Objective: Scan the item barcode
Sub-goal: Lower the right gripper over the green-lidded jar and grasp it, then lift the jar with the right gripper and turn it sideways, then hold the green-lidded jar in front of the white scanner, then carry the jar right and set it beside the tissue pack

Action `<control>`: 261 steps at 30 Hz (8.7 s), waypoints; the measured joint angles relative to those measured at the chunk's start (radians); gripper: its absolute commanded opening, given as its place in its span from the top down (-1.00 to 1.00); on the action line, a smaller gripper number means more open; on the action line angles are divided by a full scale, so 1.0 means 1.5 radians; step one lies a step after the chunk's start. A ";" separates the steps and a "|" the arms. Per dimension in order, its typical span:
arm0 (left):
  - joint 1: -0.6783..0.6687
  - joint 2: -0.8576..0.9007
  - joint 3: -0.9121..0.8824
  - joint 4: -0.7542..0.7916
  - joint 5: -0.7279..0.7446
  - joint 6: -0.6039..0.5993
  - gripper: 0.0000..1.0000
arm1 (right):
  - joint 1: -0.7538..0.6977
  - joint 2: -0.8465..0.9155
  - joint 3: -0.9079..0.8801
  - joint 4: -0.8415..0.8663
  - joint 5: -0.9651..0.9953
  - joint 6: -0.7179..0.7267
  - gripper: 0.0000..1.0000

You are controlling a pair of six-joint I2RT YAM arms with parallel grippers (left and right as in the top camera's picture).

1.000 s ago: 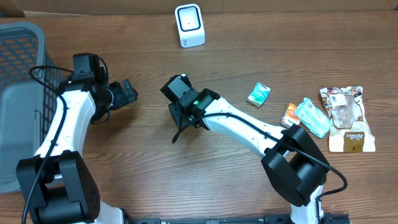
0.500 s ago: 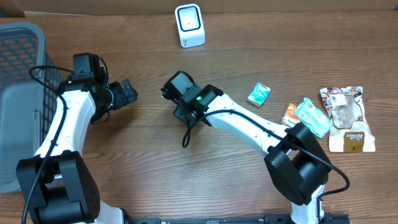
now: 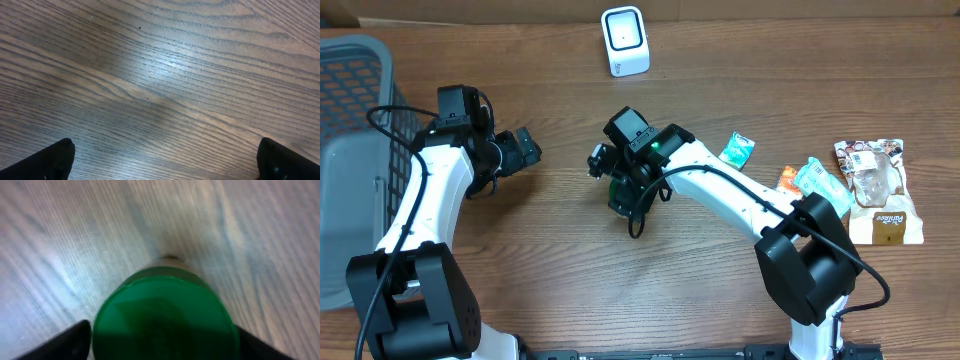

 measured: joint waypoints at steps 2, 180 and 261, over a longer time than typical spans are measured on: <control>0.000 0.000 0.000 0.000 0.000 0.000 -0.99 | -0.002 0.000 0.000 -0.004 -0.010 -0.006 -1.00; 0.000 0.000 0.001 0.000 0.000 0.000 -0.99 | -0.116 0.216 0.088 0.909 0.179 -0.283 0.07; 0.000 0.000 0.001 0.000 0.000 0.000 -0.99 | -0.458 -0.088 -0.083 0.076 0.185 0.362 -0.52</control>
